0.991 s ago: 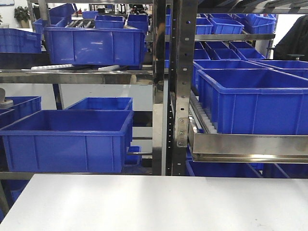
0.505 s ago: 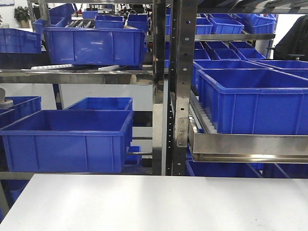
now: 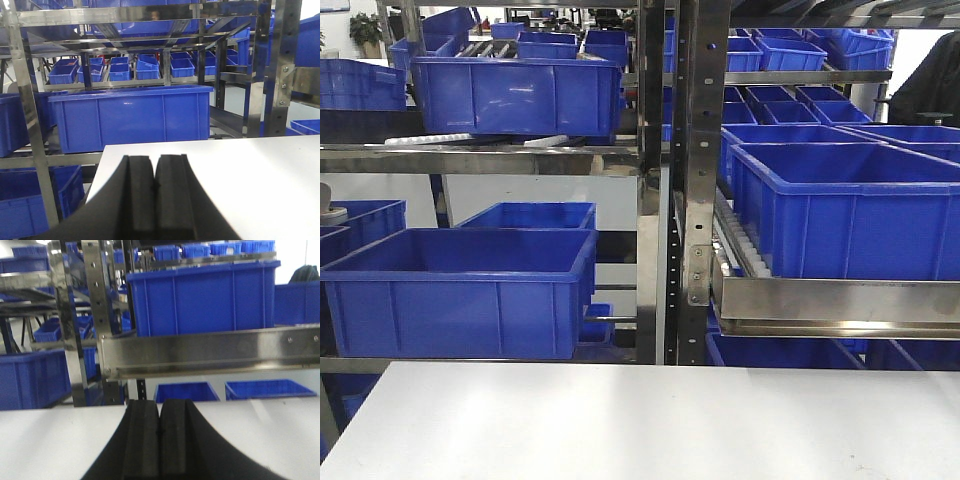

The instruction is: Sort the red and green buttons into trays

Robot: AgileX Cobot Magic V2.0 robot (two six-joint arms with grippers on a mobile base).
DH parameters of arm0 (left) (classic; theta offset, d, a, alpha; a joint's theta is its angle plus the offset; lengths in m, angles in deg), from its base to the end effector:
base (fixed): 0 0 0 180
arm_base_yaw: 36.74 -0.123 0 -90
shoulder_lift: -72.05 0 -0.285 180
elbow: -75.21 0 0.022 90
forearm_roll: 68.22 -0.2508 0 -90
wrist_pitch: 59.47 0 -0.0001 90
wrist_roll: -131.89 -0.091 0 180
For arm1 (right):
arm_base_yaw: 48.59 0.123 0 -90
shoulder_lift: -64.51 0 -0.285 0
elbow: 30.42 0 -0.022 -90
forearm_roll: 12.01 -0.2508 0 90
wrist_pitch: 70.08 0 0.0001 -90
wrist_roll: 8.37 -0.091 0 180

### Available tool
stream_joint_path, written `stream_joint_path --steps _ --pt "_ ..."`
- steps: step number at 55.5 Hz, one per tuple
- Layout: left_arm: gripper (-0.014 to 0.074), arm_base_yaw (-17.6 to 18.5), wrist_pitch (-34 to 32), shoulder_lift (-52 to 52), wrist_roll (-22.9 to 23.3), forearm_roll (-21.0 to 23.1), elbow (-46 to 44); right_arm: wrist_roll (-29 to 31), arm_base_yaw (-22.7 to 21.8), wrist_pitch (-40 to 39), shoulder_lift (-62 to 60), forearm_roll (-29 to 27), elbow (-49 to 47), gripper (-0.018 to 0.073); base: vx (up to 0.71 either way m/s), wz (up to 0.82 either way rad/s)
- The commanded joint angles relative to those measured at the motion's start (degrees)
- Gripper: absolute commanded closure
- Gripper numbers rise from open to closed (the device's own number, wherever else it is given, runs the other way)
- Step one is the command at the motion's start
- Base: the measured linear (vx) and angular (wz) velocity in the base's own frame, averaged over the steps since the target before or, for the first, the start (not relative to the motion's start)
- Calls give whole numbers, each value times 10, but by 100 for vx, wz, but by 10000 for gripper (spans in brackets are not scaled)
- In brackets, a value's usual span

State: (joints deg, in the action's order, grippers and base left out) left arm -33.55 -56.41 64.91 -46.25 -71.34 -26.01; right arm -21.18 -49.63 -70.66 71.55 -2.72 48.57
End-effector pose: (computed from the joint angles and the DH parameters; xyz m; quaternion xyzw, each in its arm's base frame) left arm 0.0567 -0.0029 0.1997 0.0261 0.7003 -0.0110 0.7133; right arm 0.0565 -0.0009 0.2043 0.0264 0.6780 0.0165 0.7344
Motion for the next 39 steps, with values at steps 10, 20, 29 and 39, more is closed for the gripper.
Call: stream_joint_path --steps 10,20,29,39 --pt "602 2 -92 3 2 6 -18 2 -3 -92 -5 9 -18 568 0 0" --pt "601 2 -89 -1 -2 5 -46 2 -3 60 33 22 -135 568 0 0" --pt "597 2 -34 -58 -16 -11 -132 2 -3 135 115 21 -217 565 0 0" --pt "591 2 -20 -155 -16 -10 -158 2 -3 132 197 21 -226 554 0 0"
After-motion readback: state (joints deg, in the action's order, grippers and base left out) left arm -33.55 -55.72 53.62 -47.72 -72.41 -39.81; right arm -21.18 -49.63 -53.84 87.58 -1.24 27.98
